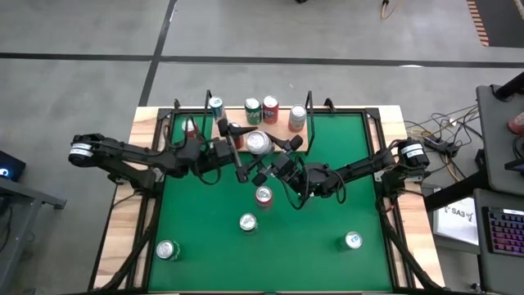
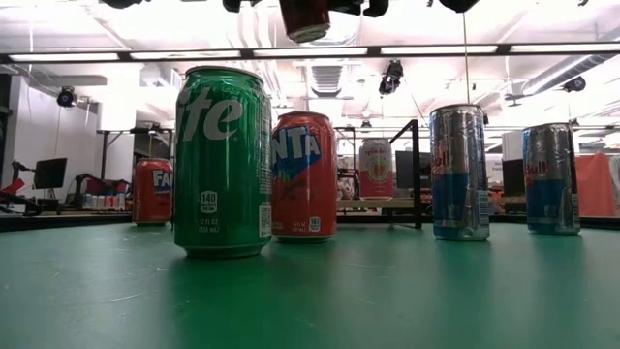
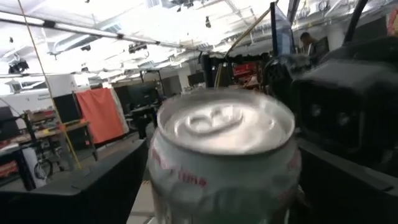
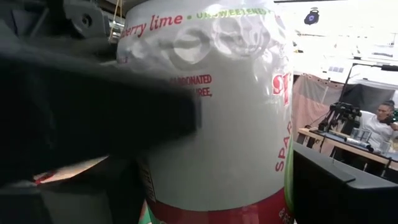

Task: Pick and place cans onto a shelf
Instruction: Put the pink white soda can on the shelf aligned with the other pink white soda can

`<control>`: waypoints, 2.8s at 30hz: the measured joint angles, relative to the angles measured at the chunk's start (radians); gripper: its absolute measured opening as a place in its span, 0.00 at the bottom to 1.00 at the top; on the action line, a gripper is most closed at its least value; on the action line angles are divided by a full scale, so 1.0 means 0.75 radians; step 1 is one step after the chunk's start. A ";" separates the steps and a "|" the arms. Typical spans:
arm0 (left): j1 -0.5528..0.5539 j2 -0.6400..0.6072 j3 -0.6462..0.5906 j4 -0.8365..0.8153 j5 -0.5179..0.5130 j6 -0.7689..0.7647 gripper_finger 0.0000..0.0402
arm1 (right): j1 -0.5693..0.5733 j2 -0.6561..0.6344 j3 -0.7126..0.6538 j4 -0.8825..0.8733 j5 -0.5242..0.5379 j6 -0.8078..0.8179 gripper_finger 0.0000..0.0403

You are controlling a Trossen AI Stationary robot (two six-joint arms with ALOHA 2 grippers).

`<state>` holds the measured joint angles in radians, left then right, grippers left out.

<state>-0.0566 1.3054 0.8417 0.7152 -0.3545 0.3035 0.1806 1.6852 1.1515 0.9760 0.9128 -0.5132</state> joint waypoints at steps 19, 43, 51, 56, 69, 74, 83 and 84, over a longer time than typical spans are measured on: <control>0.000 -0.035 -0.002 -0.077 0.008 0.034 0.70 | 0.002 -0.002 0.002 -0.045 0.004 0.020 0.92; 0.005 -0.483 -0.005 -0.682 1.132 0.105 0.70 | 0.066 -0.362 0.002 -0.898 -0.951 0.660 0.94; 0.009 -0.340 -0.006 -0.568 1.033 0.107 0.70 | 0.068 -0.343 0.025 -0.897 -0.873 0.566 0.94; 0.023 -0.270 0.008 -0.522 0.980 0.114 0.70 | 0.070 -0.343 0.063 -0.986 -0.878 0.531 0.94; 0.046 -0.110 0.132 -0.512 0.925 0.162 0.70 | 0.067 -0.343 0.092 -1.087 -0.777 0.513 0.93; 0.048 -0.091 0.144 -0.522 0.919 0.166 0.70 | 0.068 -0.342 0.092 -1.115 -0.725 0.512 0.78; 0.047 -0.112 0.143 -0.499 0.879 0.166 0.89 | 0.062 -0.341 0.094 -1.117 -0.674 0.598 0.68; 0.047 -0.116 0.144 -0.496 0.868 0.170 0.92 | 0.062 -0.340 0.093 -1.120 -0.646 0.612 0.68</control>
<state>-0.0216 1.2186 0.9494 0.3436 0.2968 0.4313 0.2268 1.4303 1.2216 0.1363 0.4282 -0.0541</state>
